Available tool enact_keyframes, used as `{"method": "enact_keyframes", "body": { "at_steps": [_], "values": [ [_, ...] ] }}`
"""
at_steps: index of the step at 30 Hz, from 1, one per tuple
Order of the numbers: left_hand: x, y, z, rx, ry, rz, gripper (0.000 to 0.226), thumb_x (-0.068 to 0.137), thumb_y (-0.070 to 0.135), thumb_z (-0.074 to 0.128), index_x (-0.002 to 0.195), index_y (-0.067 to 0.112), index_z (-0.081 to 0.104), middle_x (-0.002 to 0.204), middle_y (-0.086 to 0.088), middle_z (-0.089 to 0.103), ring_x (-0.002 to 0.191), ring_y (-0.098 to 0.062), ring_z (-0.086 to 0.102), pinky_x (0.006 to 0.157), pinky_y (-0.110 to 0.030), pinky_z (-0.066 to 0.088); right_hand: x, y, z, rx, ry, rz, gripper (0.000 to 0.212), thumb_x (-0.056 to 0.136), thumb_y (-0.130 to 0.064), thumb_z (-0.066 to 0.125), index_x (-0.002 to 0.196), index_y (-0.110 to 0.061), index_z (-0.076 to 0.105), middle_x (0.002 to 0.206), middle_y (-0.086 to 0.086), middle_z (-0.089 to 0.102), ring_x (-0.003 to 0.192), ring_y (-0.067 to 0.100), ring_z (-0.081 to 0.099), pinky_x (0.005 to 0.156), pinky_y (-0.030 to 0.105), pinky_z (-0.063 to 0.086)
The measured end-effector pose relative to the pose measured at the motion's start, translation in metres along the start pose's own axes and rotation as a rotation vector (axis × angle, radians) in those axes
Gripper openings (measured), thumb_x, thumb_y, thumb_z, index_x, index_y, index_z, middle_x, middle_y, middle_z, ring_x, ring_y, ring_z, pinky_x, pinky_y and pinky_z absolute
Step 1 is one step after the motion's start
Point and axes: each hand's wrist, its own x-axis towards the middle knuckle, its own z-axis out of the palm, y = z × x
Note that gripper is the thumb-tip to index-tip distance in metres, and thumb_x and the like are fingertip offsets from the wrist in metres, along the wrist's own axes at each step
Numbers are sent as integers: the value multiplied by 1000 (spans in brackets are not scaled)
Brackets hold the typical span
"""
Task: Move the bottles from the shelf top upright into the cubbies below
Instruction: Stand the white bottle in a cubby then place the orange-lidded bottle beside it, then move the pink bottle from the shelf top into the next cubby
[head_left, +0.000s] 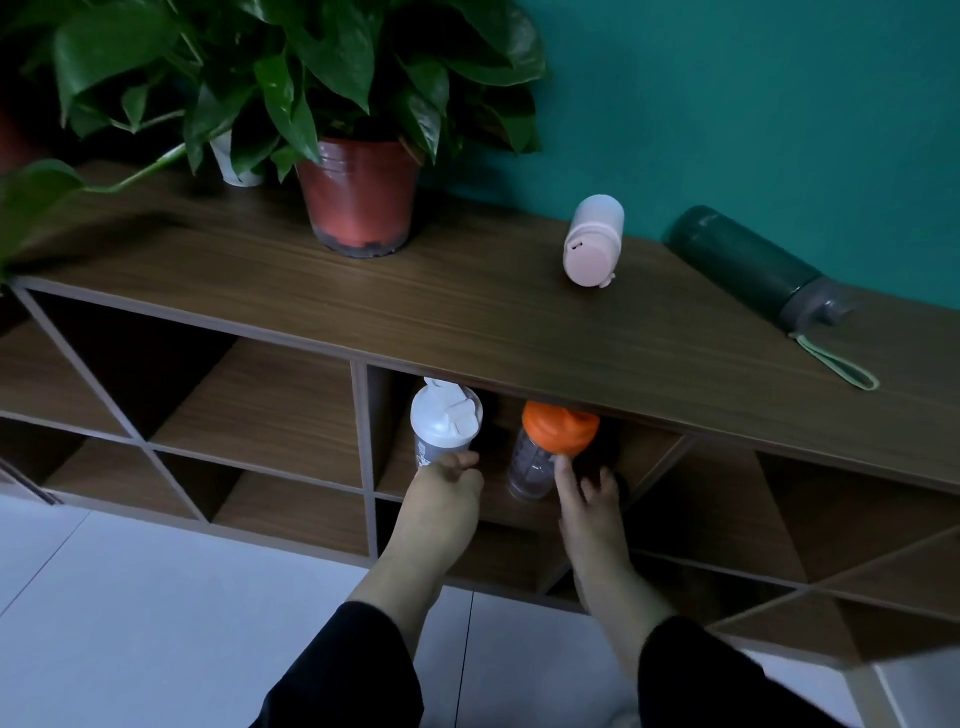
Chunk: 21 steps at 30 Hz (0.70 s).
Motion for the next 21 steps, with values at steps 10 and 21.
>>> {"method": "enact_keyframes", "body": {
  "at_steps": [10, 21],
  "values": [
    [-7, 13, -1, 50, 113, 219, 32, 100, 25, 52, 130, 22, 65, 99, 8, 70, 82, 0, 61, 64, -16, 43, -107, -83, -64, -332, -189, -840, 47, 94, -46, 53, 62, -12, 58, 56, 2, 56, 50, 13, 56, 51, 30, 47],
    [-23, 30, -17, 72, 443, 785, 37, 95, 35, 51, 123, 18, 67, 120, 9, 65, 119, -7, 58, 98, -25, 48, 34, -247, 2, -365, 68, -553, 68, 83, -49, 72, 138, -20, 44, 131, 0, 52, 101, 13, 50, 82, 31, 38]
  ]
}}
